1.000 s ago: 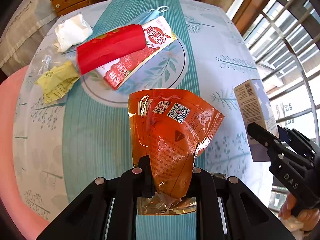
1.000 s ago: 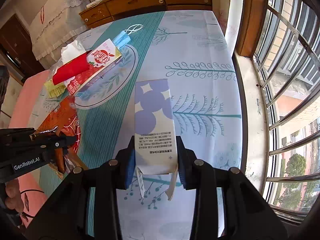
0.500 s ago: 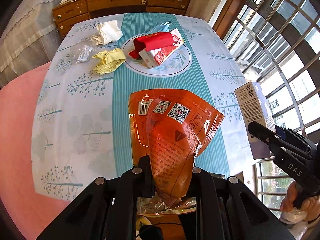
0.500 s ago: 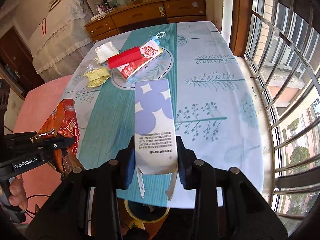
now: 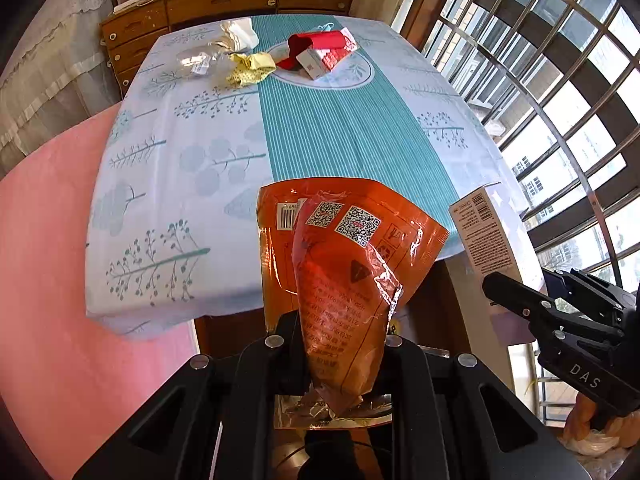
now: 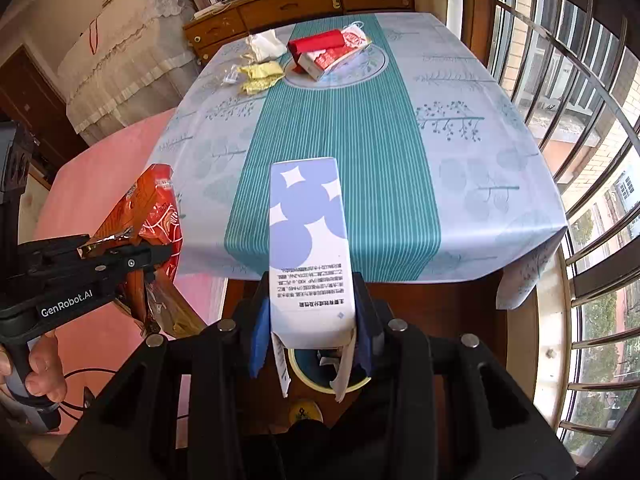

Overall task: Collect trash
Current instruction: 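Carry the orange bag and carton in both tools over the bin, then open both tools to drop the bag and carton into the bin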

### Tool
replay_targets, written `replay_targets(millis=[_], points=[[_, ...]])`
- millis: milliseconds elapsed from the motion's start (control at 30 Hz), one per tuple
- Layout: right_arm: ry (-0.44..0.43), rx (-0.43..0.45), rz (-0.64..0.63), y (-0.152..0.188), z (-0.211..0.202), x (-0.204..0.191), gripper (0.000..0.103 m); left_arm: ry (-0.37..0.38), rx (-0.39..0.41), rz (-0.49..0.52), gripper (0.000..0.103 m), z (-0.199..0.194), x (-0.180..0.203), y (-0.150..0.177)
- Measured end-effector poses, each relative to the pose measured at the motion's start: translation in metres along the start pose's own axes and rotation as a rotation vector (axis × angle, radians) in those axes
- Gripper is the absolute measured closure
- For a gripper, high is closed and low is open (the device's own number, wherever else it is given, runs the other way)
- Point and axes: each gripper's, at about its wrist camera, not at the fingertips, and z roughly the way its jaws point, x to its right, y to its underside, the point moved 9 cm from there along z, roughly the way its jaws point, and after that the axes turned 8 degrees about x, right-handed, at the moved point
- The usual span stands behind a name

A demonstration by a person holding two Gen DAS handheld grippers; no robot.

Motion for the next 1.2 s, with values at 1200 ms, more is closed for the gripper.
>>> replay_targets(millis=[1200], points=[[0.01,-0.366,0.066,0.321,0.317,0.076,0.07,0.046,-0.254,-0.082,0.068,0.326,-0.039,0.286]])
